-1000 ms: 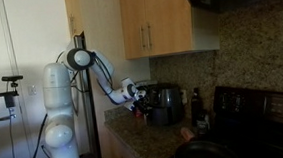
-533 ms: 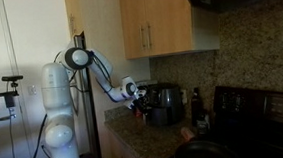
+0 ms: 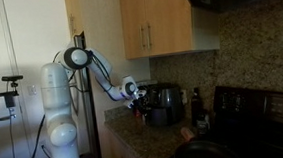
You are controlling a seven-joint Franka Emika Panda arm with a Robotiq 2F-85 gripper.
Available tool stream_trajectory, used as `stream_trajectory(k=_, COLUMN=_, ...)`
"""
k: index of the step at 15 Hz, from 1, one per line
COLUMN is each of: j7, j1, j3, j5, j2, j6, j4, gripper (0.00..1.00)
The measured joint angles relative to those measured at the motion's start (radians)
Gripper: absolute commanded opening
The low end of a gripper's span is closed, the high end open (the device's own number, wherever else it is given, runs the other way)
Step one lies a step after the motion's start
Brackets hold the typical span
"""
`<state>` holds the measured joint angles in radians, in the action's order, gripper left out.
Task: Open the basket of the air fryer
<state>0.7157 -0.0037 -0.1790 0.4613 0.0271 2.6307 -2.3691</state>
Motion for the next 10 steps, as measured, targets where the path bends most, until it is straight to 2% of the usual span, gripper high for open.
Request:
stream_trajectory(k=1, j7=0.0, j1=0.011, j3=0.01, j5=-0.001, j2=0.0, j6=-0.004, j4=0.001, gripper=0.6)
stream_trajectory(k=2, j7=0.0, j1=0.02, j3=0.019, j5=-0.001, j2=0.0, j6=-0.007, j4=0.001, gripper=0.62)
stream_trajectory(k=4, j7=0.001, j1=0.036, j3=0.033, j5=0.013, j2=0.0, j6=-0.03, j4=0.001, gripper=0.74)
stream_trajectory(k=7, j7=0.075, j1=0.05, j3=0.052, j5=0.143, j2=-0.001, j6=-0.024, j4=0.001, gripper=0.95)
stream_trajectory(k=8, j7=0.113, j1=0.053, j3=0.058, j5=0.197, j2=-0.002, j6=-0.019, j4=0.001, gripper=0.99)
stream_trajectory(k=10, j7=0.171, j1=0.052, j3=0.061, j5=0.281, j2=-0.002, j6=0.004, j4=0.001, gripper=1.0)
